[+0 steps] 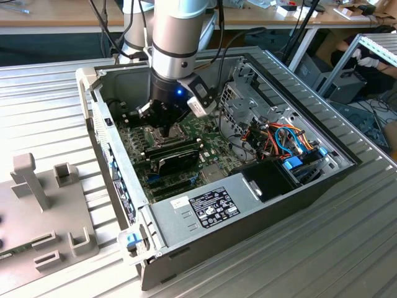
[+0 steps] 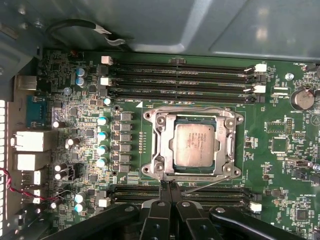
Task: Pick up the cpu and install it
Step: 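Install the second cpu locking lever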
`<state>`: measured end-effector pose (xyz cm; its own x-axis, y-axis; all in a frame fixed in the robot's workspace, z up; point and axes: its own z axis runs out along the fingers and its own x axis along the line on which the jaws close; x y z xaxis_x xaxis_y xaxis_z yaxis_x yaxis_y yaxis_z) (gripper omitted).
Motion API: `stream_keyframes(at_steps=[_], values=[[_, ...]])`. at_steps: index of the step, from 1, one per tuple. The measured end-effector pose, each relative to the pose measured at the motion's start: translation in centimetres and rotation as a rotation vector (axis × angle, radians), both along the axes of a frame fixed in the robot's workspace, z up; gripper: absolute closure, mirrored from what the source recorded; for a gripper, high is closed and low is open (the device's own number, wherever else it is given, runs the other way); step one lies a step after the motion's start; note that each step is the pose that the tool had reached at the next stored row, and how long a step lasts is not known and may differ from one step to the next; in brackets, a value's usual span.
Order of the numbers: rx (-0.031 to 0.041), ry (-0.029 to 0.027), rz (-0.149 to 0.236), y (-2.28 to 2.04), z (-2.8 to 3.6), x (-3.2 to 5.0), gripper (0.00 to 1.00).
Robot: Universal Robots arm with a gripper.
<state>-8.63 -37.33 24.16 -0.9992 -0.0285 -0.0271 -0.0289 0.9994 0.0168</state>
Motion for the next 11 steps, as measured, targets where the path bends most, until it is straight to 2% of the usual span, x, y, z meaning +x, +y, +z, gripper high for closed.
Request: stream_keyframes(at_steps=[3,5,11], values=[[-0.0008,0.0000,0.000,0.00,-0.19,-0.12,0.89],[-0.0017,0.0000,0.000,0.00,-0.64,-0.25,0.89],[-0.0040,0.0000,0.000,0.00,-0.97,-0.46,0.89]])
